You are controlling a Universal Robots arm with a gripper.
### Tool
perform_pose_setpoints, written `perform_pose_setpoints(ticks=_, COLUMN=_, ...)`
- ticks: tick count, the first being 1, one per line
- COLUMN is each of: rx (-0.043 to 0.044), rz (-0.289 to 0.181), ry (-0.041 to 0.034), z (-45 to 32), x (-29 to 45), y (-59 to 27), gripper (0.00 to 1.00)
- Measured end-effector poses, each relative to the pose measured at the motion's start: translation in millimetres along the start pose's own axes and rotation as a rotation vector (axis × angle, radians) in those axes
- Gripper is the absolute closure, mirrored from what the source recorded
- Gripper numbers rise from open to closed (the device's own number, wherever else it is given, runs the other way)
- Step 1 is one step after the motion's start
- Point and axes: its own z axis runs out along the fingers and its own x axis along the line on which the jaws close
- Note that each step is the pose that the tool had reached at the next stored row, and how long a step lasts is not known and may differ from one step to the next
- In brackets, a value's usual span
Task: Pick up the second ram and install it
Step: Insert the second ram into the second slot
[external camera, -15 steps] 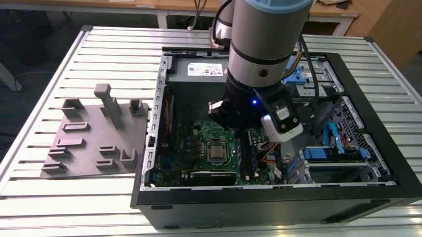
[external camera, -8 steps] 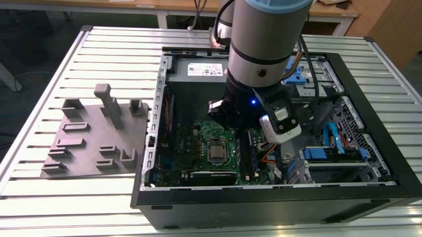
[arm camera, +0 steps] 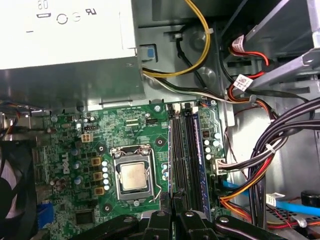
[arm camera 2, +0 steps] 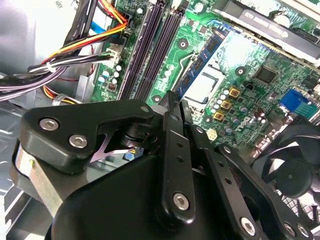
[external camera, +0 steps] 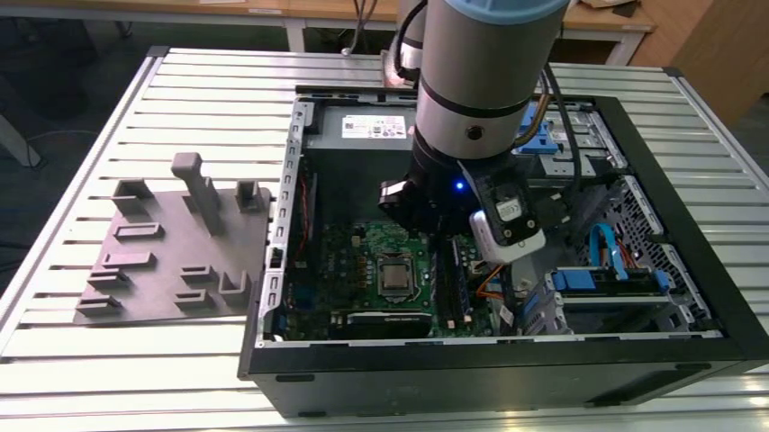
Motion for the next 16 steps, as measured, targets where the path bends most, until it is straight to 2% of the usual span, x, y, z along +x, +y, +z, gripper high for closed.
perform_pose_setpoints(ticks=16, rx=0.0031, rz=0.094, ry=-0.0062, z=0.1, x=0.0, y=0.0, gripper=0.86)
